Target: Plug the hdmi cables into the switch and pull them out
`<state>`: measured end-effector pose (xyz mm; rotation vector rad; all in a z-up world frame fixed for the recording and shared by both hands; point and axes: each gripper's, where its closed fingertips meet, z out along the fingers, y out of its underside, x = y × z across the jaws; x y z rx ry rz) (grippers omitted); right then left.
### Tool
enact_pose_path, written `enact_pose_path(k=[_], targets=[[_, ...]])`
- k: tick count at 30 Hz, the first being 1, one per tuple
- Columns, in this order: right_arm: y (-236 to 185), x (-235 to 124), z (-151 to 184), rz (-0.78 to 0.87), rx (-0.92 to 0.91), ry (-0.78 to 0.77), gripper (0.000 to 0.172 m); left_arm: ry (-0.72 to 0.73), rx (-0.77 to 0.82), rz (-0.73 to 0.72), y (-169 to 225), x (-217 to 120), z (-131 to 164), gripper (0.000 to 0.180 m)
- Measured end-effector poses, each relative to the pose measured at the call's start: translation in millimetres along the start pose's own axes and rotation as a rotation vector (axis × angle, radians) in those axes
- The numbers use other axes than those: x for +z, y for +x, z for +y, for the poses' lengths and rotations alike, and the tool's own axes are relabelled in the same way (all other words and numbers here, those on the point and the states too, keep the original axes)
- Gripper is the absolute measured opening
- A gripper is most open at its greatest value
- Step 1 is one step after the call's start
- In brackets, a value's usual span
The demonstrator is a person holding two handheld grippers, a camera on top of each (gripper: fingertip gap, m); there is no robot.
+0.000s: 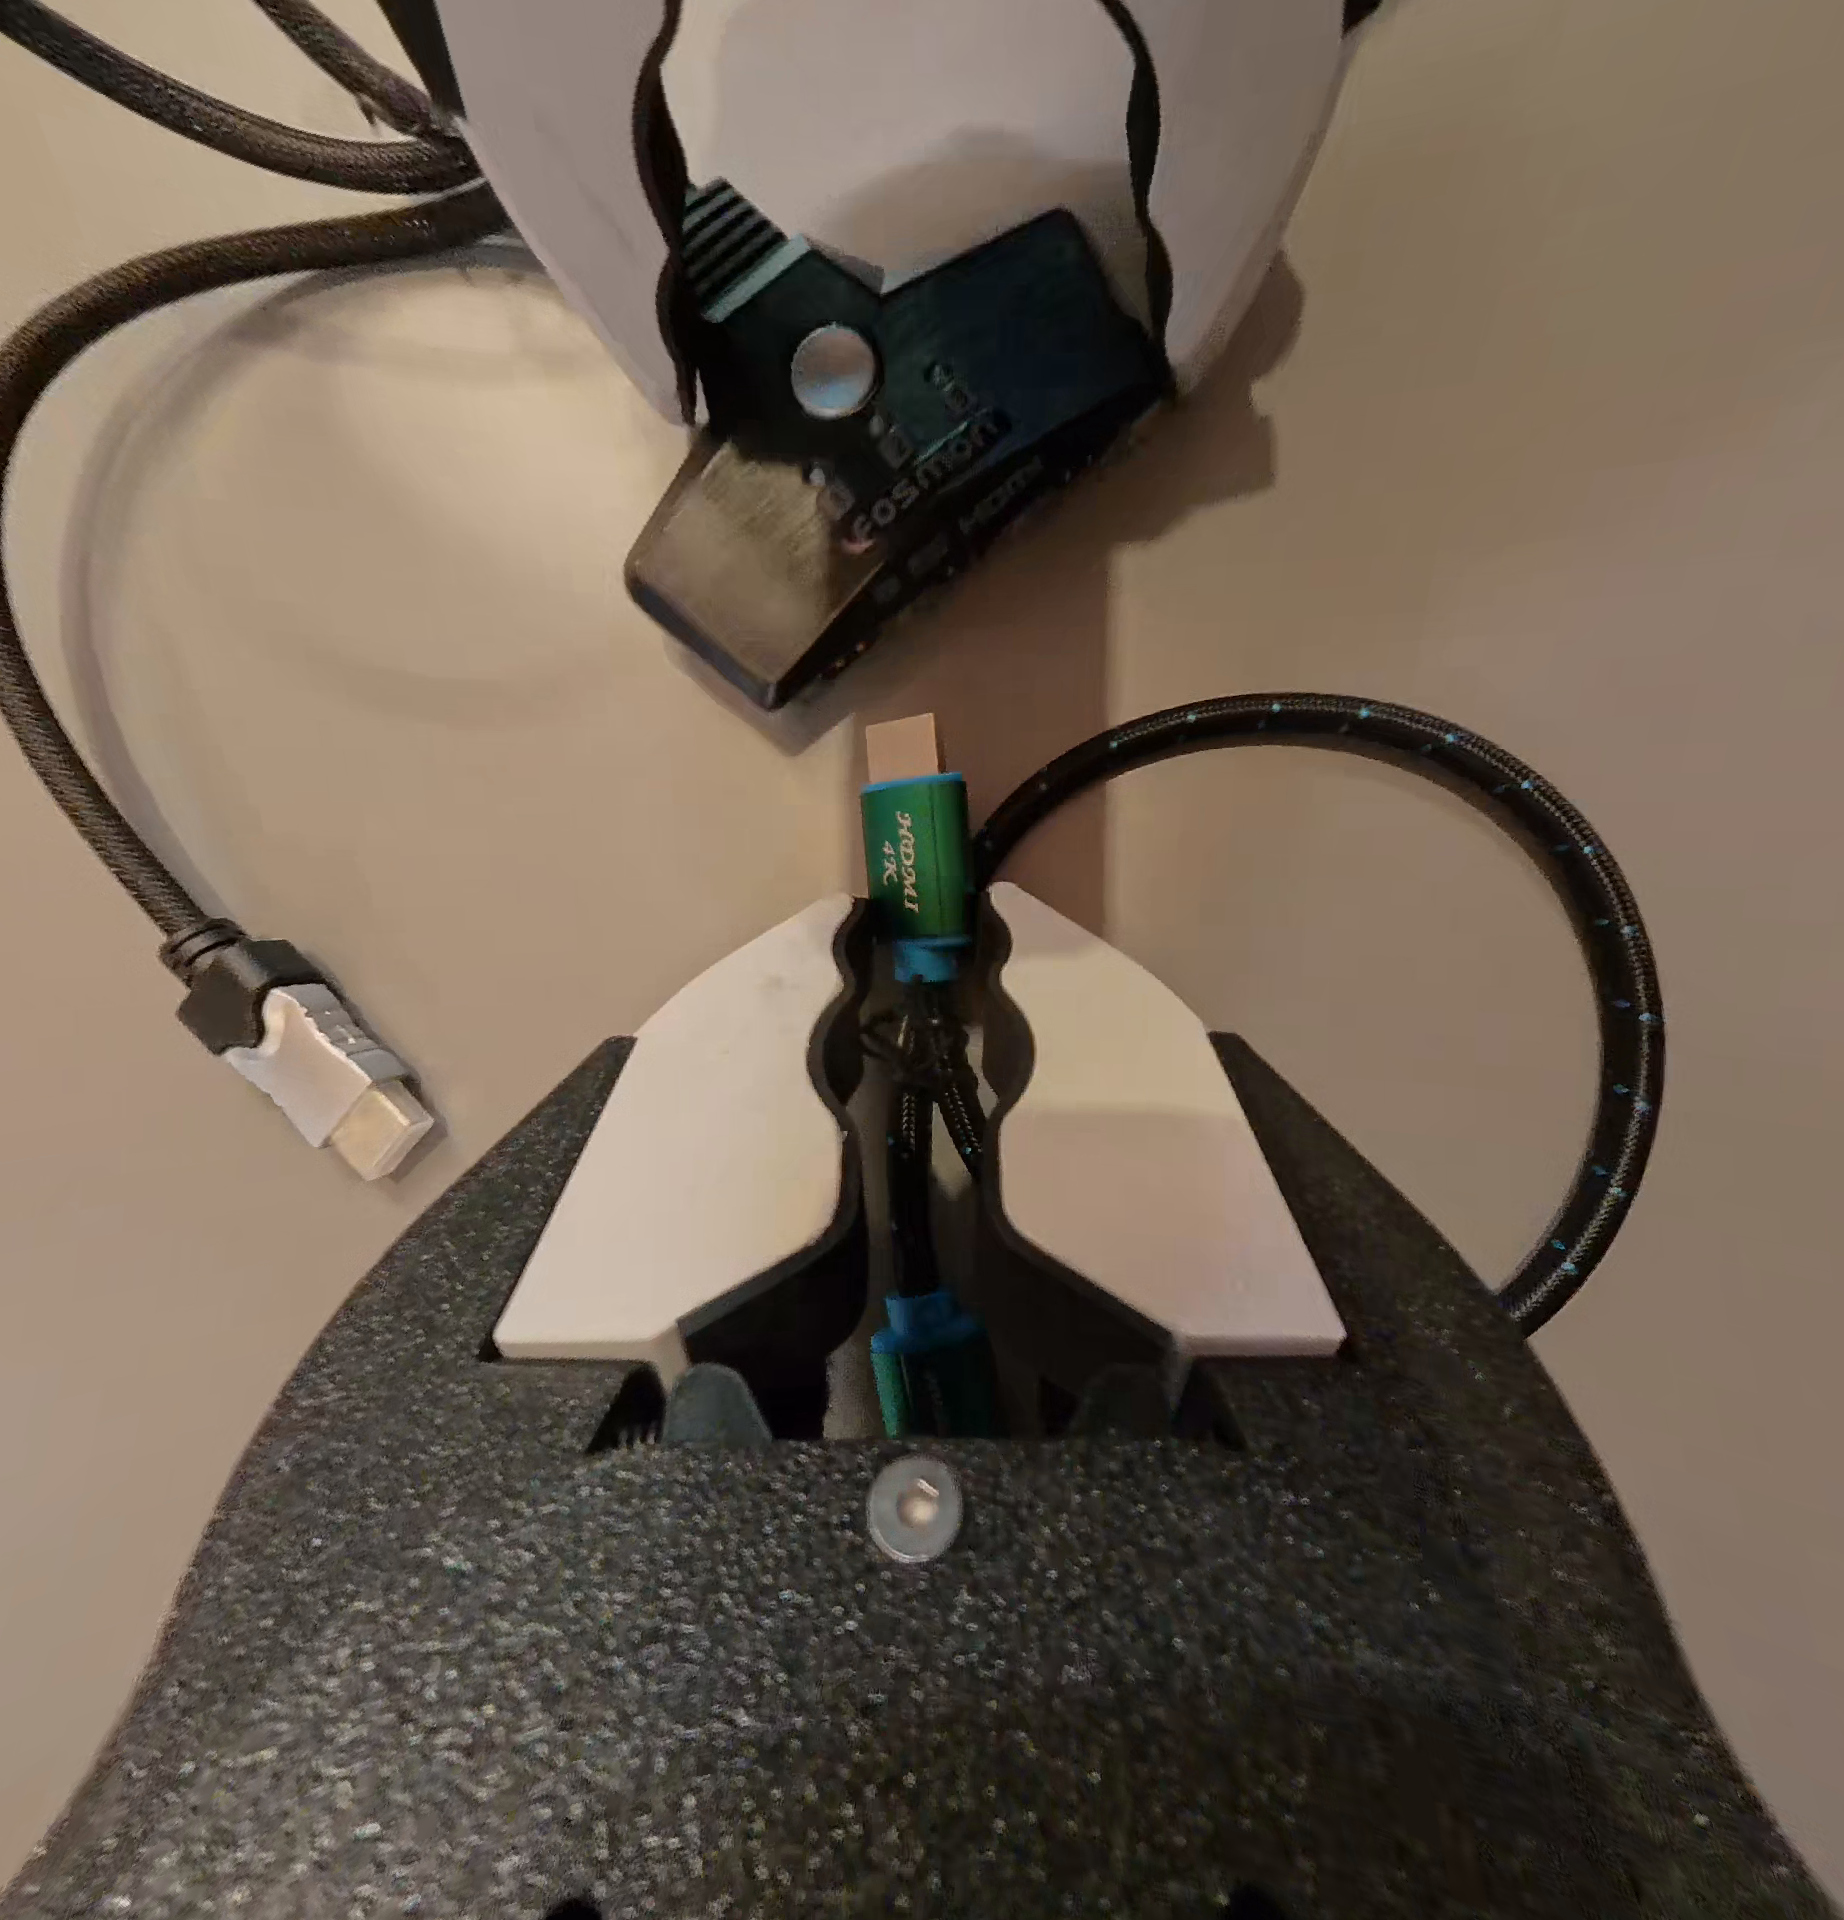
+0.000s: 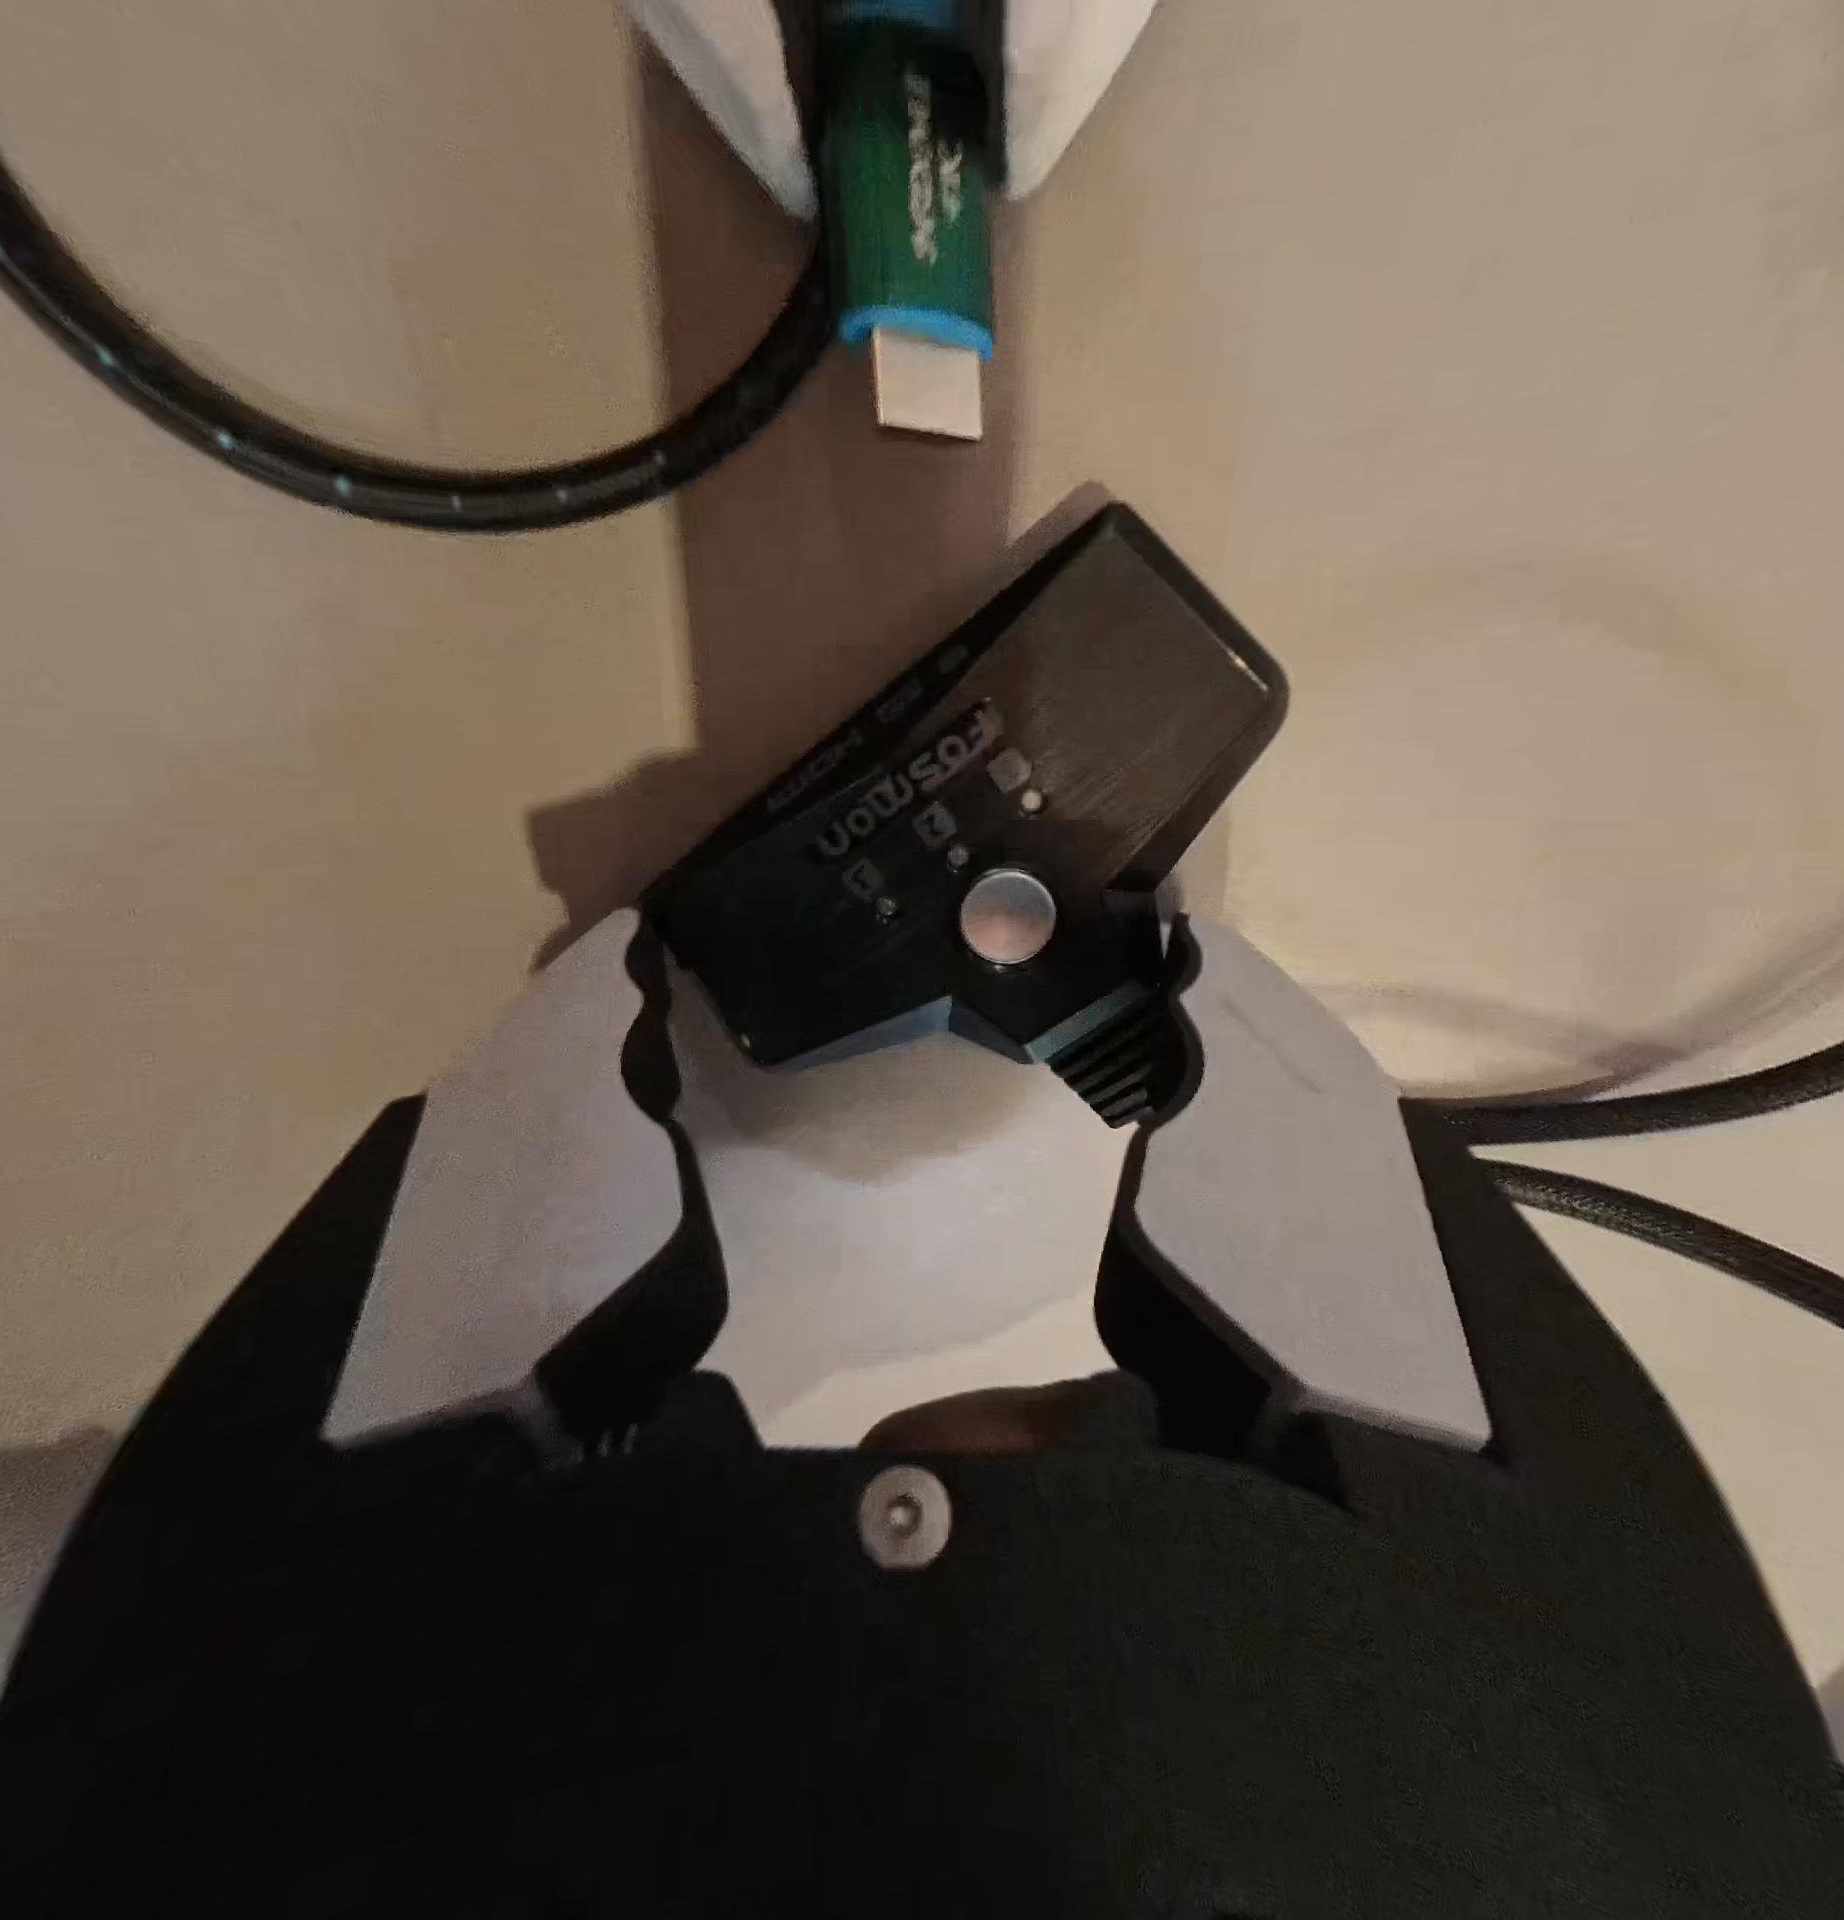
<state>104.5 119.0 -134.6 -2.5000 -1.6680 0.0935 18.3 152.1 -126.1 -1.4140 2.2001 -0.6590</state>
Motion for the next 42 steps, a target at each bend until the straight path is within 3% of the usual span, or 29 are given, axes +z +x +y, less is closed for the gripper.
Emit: enact_pose_path(k=[7, 19, 32, 42], targets=[[6.5, -5.2, -20.5, 0.21, 0.206, 0.289, 0.089, -0.058, 0.15, -0.238, -23.3, -0.6, -1.8, 0.016], [17.6, -7.7, -18.4, 0.297, 0.367, 0.382, 0.09, -0.072, 0.459, -0.683, -53.2, -11.0, -27.6, 0.013], [18.3, -11.5, -17.5, 0.3, 0.424, 0.406, 0.089, -0.231, 0.614, -0.889, -66.1, -10.6, -30.1, 0.012], [21.9, -10.0, -16.2, 0.312, 0.43, 0.399, 0.09, -0.205, 0.566, -0.879, -67.2, -8.3, -29.9, 0.012]])
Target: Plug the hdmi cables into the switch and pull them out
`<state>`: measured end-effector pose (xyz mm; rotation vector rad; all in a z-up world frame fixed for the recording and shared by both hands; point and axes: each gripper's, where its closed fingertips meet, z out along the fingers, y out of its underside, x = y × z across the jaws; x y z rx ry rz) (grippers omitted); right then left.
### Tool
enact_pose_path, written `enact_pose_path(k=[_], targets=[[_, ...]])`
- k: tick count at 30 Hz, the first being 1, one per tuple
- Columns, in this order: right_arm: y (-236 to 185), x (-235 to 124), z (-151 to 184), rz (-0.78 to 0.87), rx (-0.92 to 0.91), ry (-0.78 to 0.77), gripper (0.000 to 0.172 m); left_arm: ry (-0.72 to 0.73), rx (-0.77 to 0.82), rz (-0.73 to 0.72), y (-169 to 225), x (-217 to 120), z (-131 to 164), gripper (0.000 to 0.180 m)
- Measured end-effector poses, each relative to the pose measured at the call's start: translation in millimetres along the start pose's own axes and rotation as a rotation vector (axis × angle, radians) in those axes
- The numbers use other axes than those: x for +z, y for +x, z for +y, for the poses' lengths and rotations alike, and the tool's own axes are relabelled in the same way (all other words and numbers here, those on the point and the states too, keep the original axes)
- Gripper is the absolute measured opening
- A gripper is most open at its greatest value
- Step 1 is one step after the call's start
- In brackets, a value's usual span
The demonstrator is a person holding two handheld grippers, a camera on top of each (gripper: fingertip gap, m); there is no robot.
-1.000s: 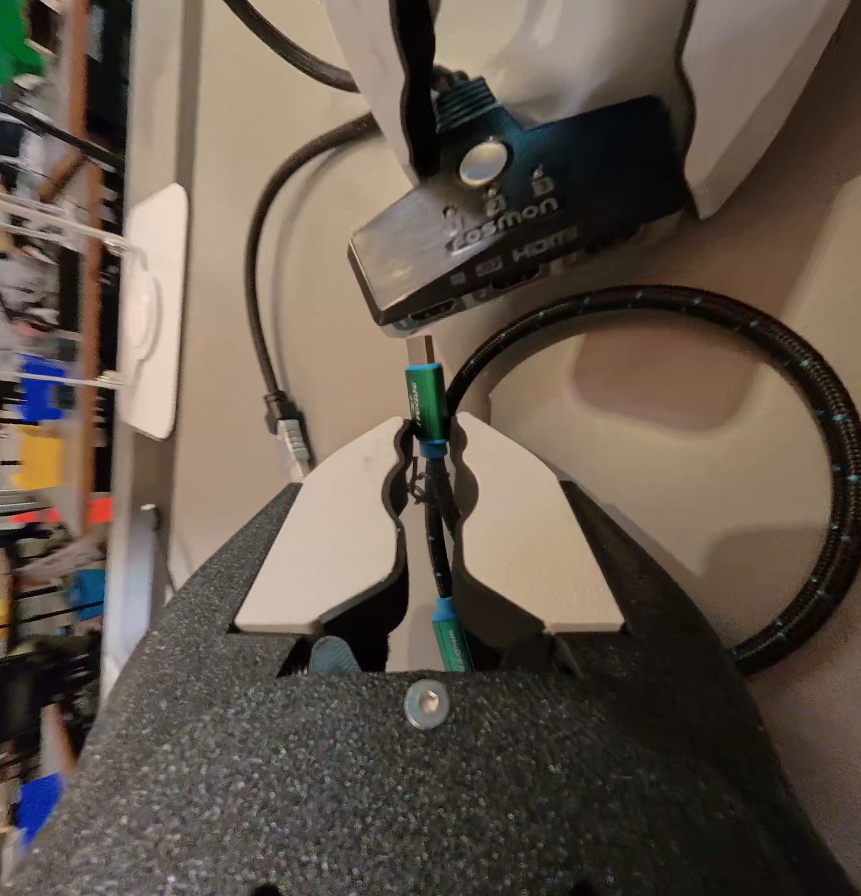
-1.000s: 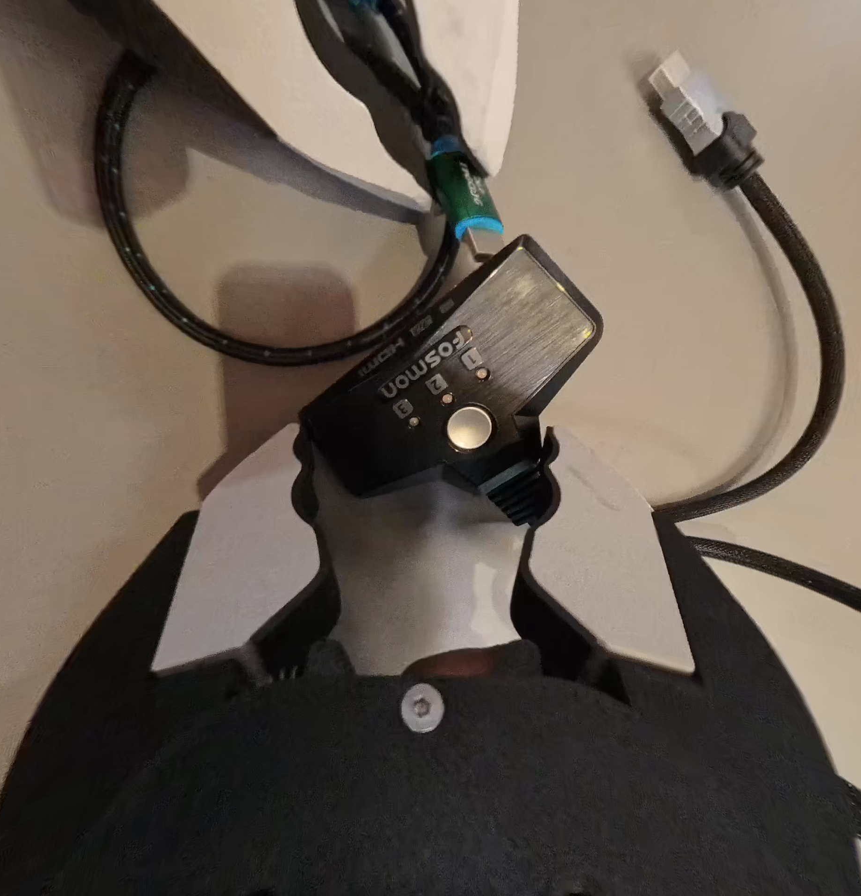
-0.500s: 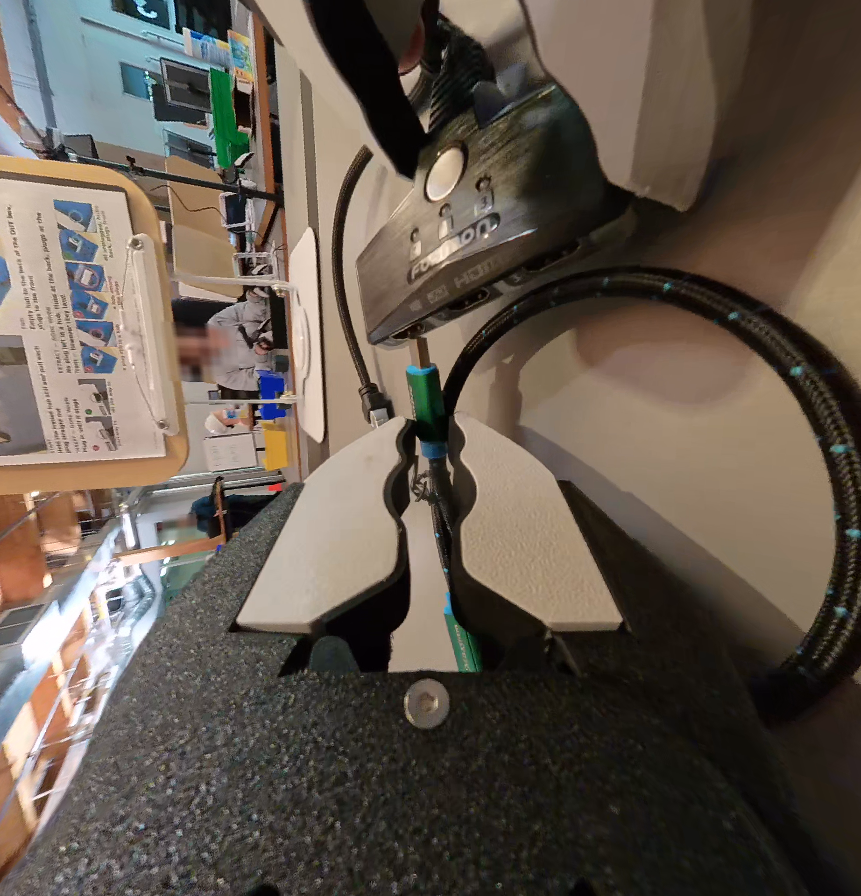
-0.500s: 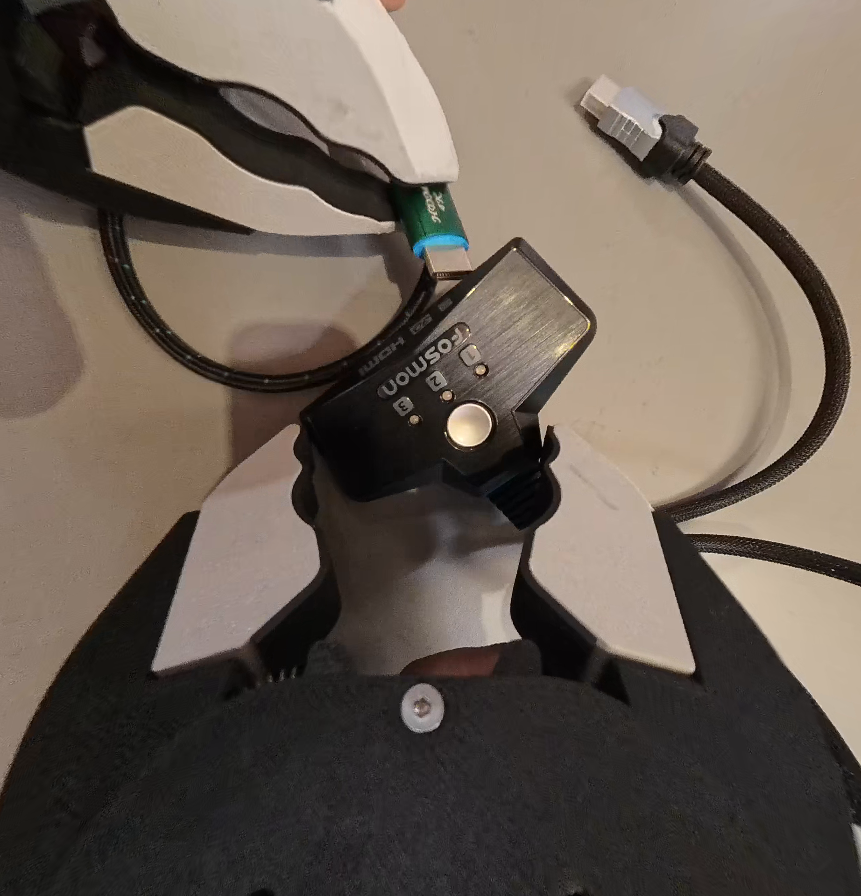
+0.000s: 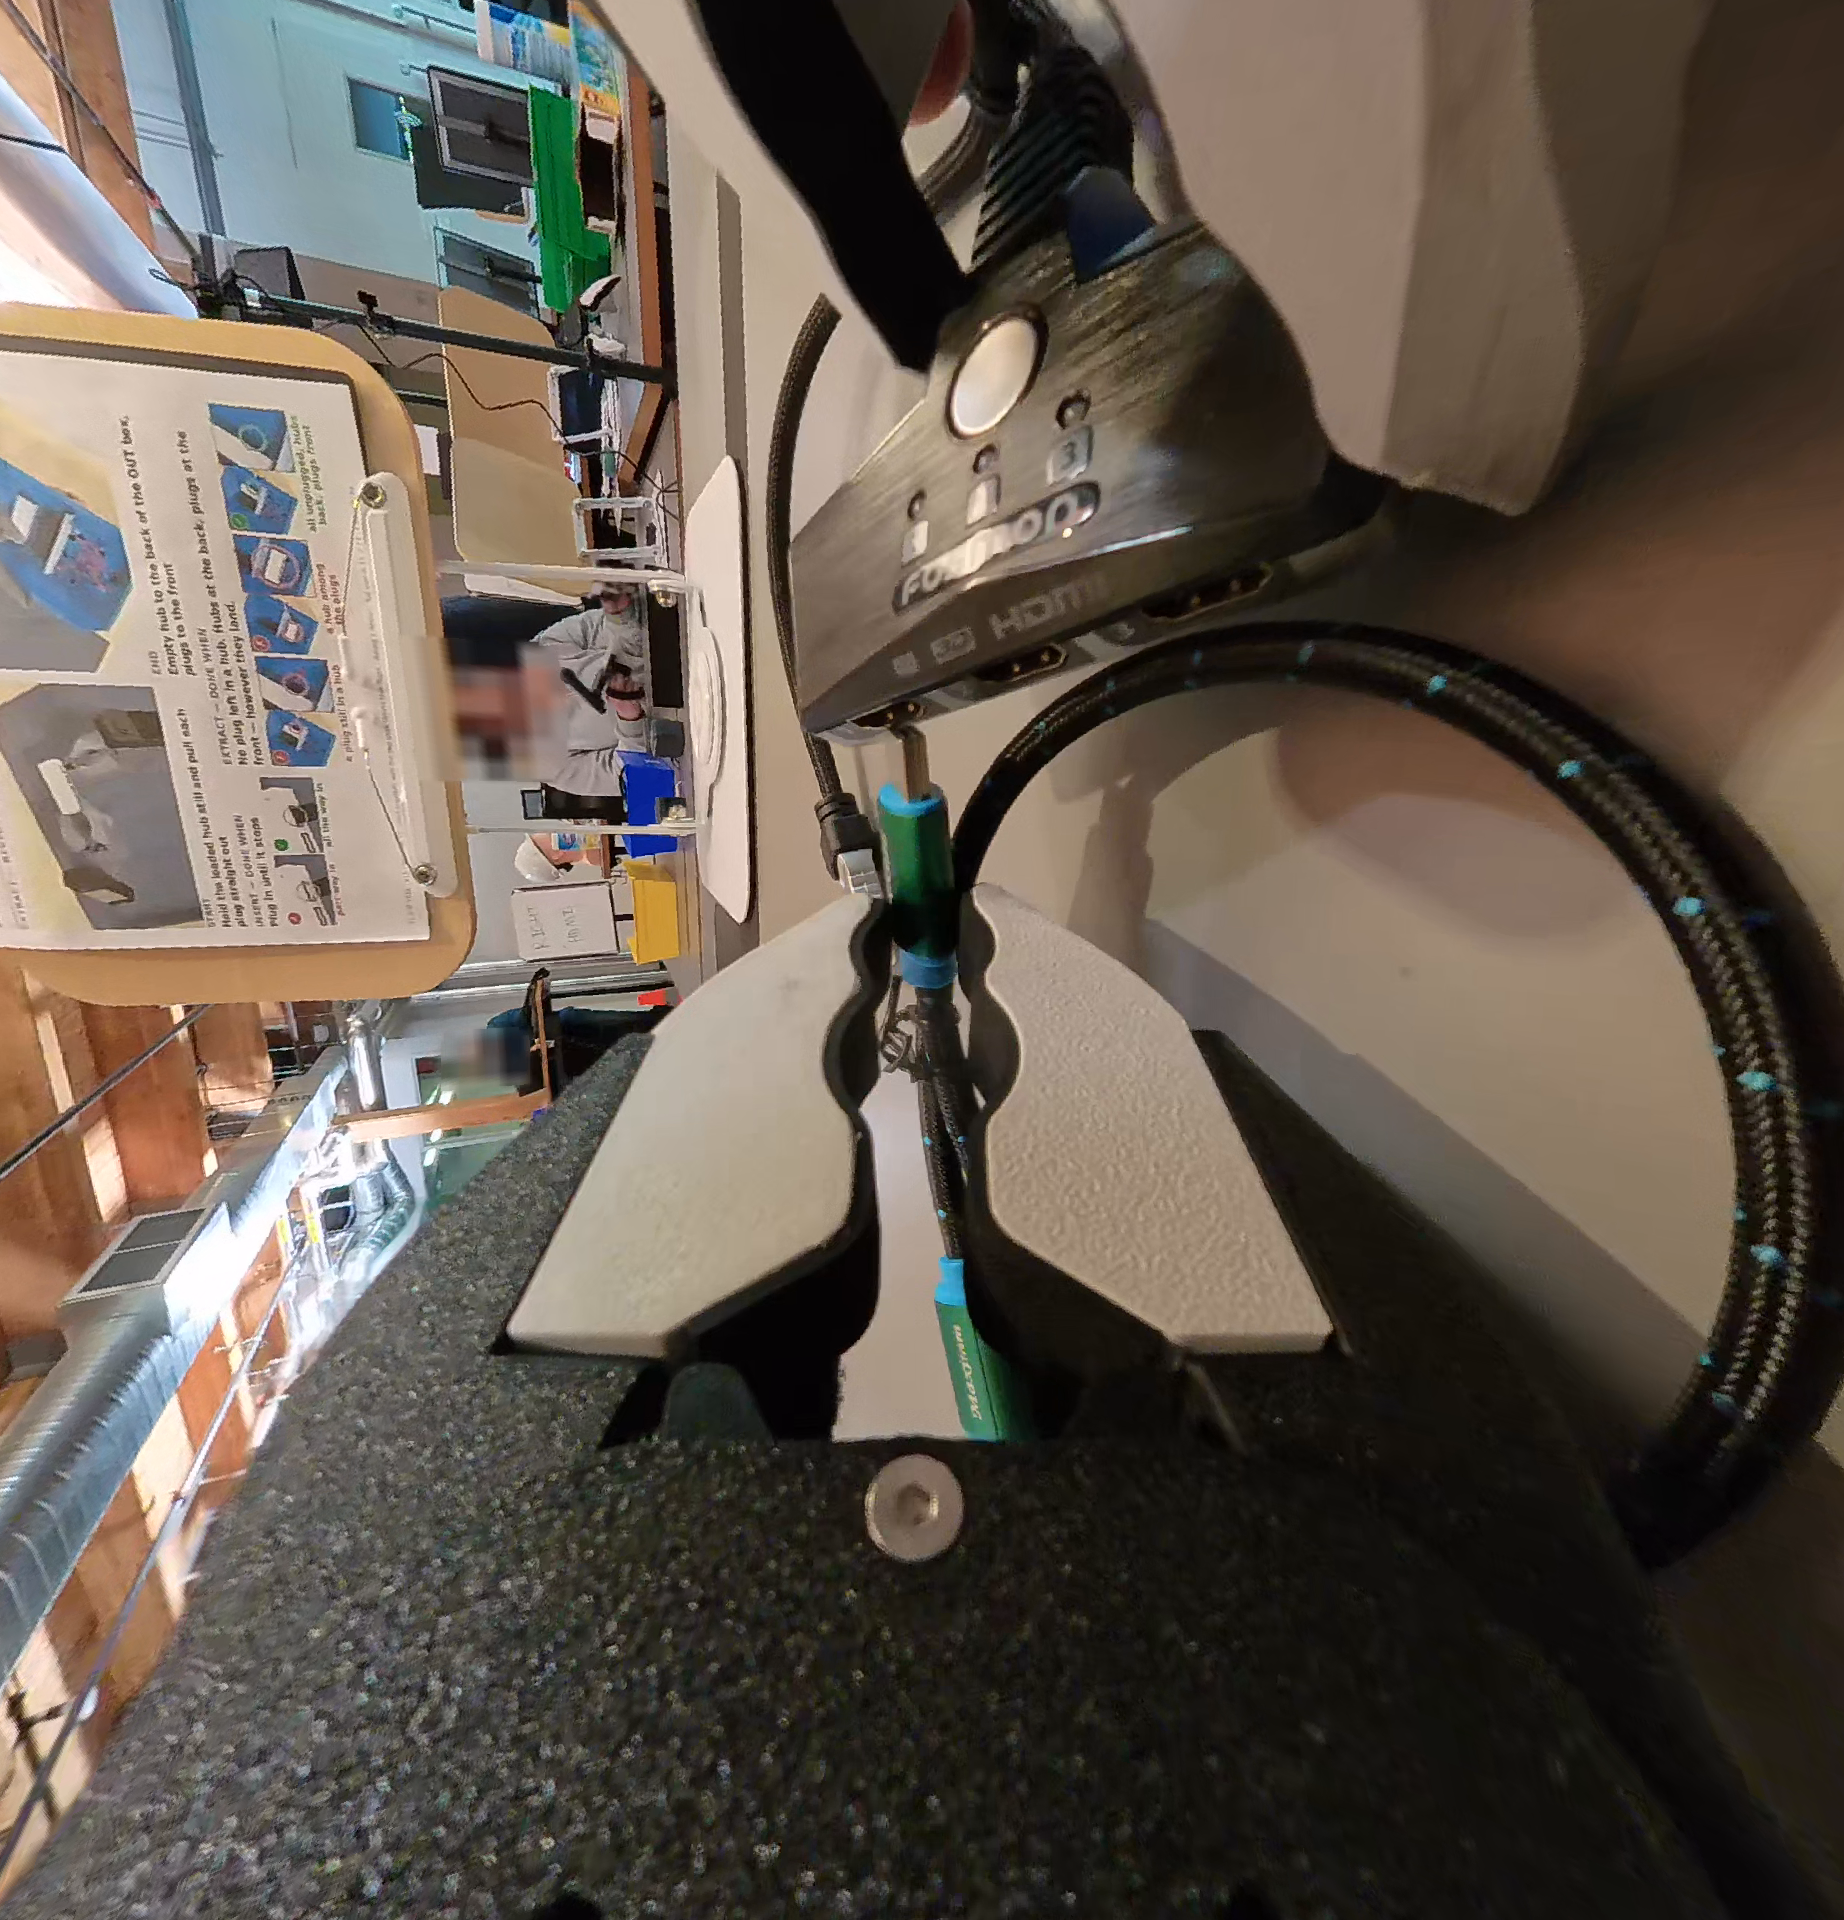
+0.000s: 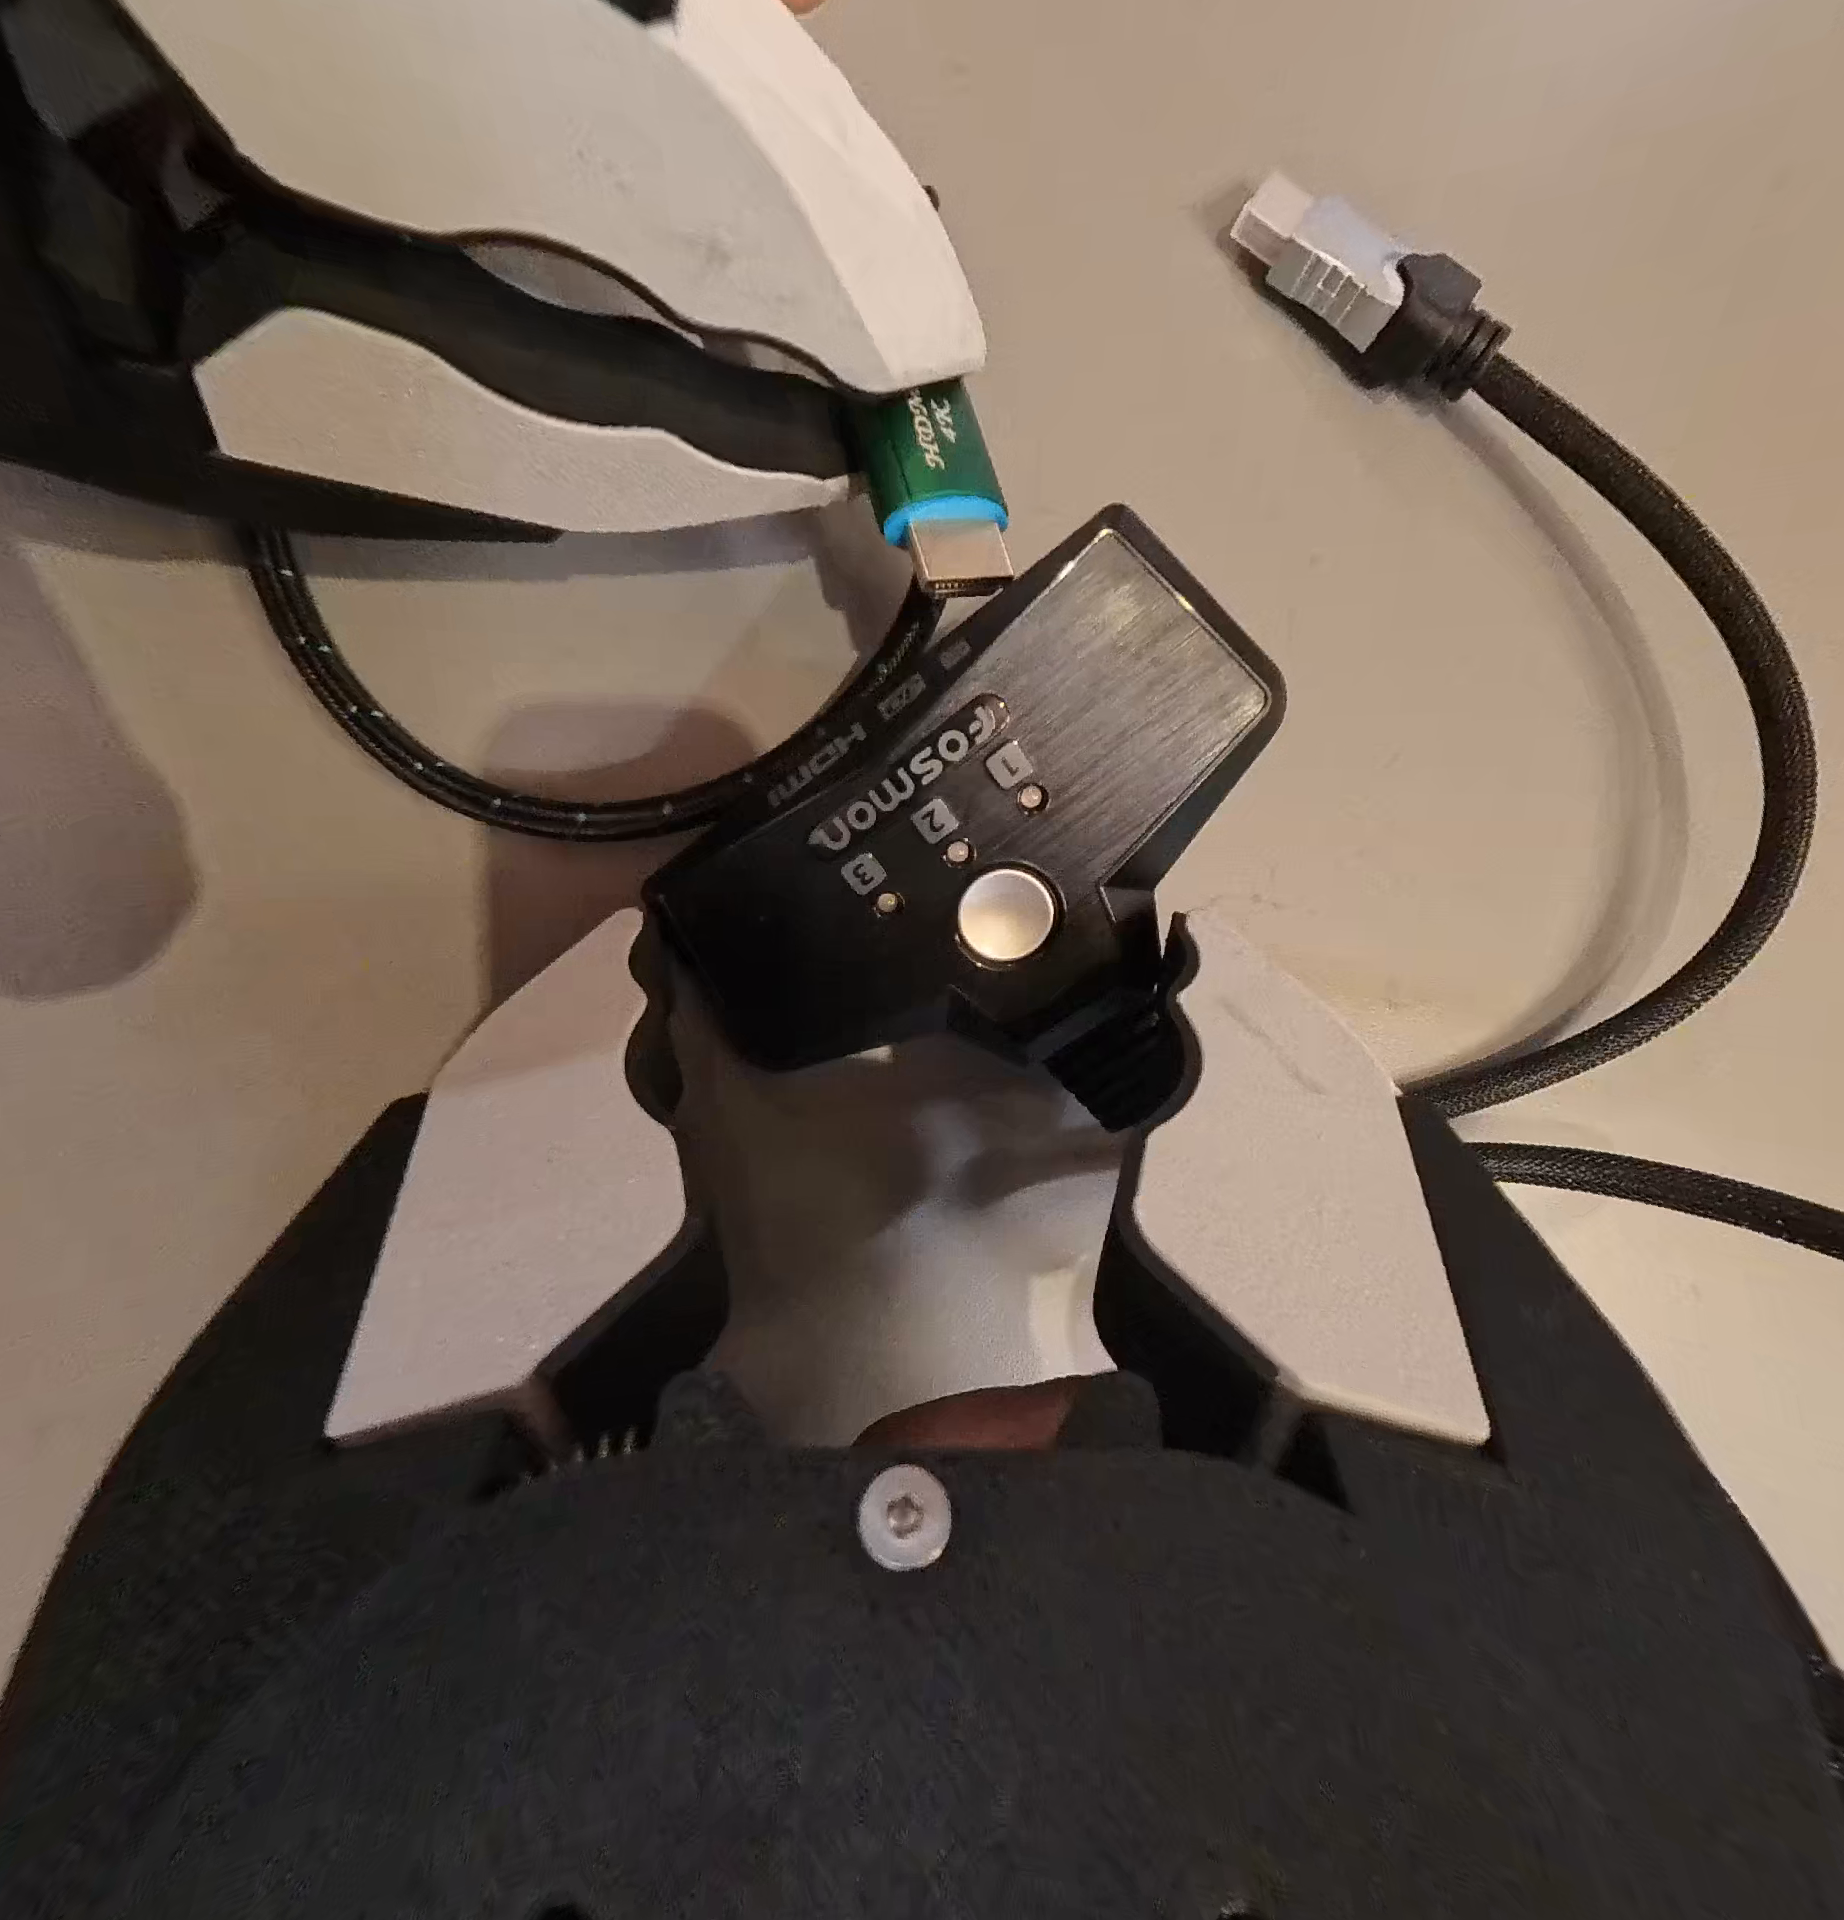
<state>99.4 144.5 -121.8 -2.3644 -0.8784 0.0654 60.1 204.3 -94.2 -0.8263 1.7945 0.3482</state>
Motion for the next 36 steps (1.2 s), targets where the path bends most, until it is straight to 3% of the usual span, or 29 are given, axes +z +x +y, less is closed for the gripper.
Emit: enact_pose_path(k=[9, 15, 19, 24, 29, 34, 36], targets=[[1.1, 1.3, 4.2, -0.004, 0.029, -0.035, 0.09, 0.139, -0.248, 0.04, -10.9, 0.9, 2.8, 0.012], [-6.4, -15.6, -18.3, -0.047, -0.024, 0.123, 0.081, 0.27, -0.433, 0.097, -17.6, -2.4, -0.7, 0.012], [-7.7, -33.0, -39.0, -0.126, 0.088, 0.269, 0.068, 0.255, -0.349, 0.002, -27.7, -5.1, 2.9, 0.012], [-5.8, -34.0, -58.4, -0.171, 0.255, 0.397, 0.055, 0.253, -0.101, -0.138, -31.2, -14.3, -12.1, 0.012], [-9.0, -26.3, -62.6, -0.087, 0.198, 0.409, 0.046, 0.279, -0.018, -0.141, -23.3, -17.9, -25.4, 0.012], [-7.0, -26.8, -66.1, -0.007, 0.153, 0.433, 0.022, 0.297, 0.008, -0.121, -18.0, -20.3, -29.7, 0.012], [-6.4, -26.3, -65.4, 0.001, 0.141, 0.435, 0.02, 0.306, -0.001, -0.101, -15.3, -20.5, -30.5, 0.013]])
